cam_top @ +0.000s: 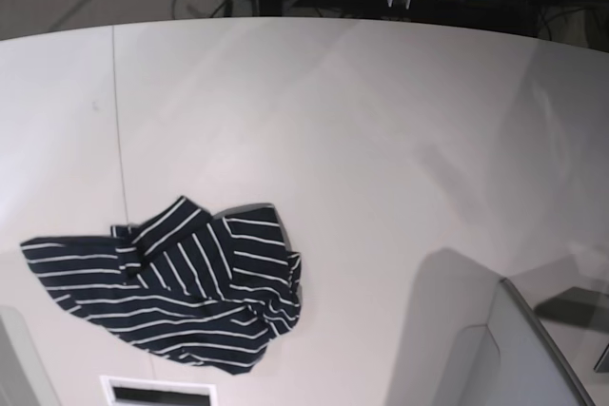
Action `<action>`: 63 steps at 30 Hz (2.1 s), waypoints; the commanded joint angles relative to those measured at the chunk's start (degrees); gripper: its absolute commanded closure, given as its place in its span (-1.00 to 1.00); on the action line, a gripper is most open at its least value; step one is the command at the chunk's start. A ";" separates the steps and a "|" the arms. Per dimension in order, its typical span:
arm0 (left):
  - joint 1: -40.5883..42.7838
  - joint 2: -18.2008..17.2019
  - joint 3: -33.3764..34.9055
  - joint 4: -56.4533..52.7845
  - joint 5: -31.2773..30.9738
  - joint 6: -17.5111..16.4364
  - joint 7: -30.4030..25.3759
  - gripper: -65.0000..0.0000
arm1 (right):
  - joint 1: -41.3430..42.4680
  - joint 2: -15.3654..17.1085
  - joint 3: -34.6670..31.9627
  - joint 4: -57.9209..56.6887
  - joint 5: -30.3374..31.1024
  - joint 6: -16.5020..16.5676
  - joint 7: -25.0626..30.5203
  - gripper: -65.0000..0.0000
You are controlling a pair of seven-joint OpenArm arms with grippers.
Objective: Layout the t-shirt on the table in an organized manner, then fold the t-shirt properly
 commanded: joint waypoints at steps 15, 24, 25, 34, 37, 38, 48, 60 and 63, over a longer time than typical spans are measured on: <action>0.42 -1.06 0.19 0.04 -0.23 0.27 -0.01 1.00 | -1.78 -0.01 -0.08 0.04 -0.04 -0.40 -0.08 0.98; 1.39 -1.06 0.19 0.83 0.21 0.27 -0.10 1.00 | -2.04 0.17 0.10 0.04 0.14 -0.49 -0.08 1.00; 1.66 -1.06 0.19 1.36 0.21 0.27 -0.10 1.00 | -2.04 0.17 0.10 0.04 0.14 -0.49 -0.08 1.00; 2.18 -1.06 0.19 1.80 0.30 0.27 -0.10 1.00 | -2.04 0.17 0.10 0.13 0.14 -0.58 0.45 1.00; 2.18 -1.06 0.19 1.80 0.30 0.27 -0.10 1.00 | -2.57 0.17 0.10 0.13 0.14 -0.58 3.70 1.00; 2.45 -1.06 0.19 1.80 0.30 0.27 -0.10 1.00 | -3.01 0.17 0.10 0.13 0.14 -0.58 4.94 1.00; 2.71 -1.06 0.19 1.80 0.30 0.27 -0.10 1.00 | -4.42 0.17 -0.08 0.13 0.05 -0.58 7.13 1.00; 12.12 -4.23 0.19 15.60 0.30 0.27 -0.10 1.00 | -11.89 0.17 0.19 7.51 0.14 -0.58 6.96 1.00; 17.66 -5.90 0.19 23.78 0.30 0.27 -0.10 1.00 | -19.18 0.17 0.19 19.21 0.14 -0.58 5.55 1.00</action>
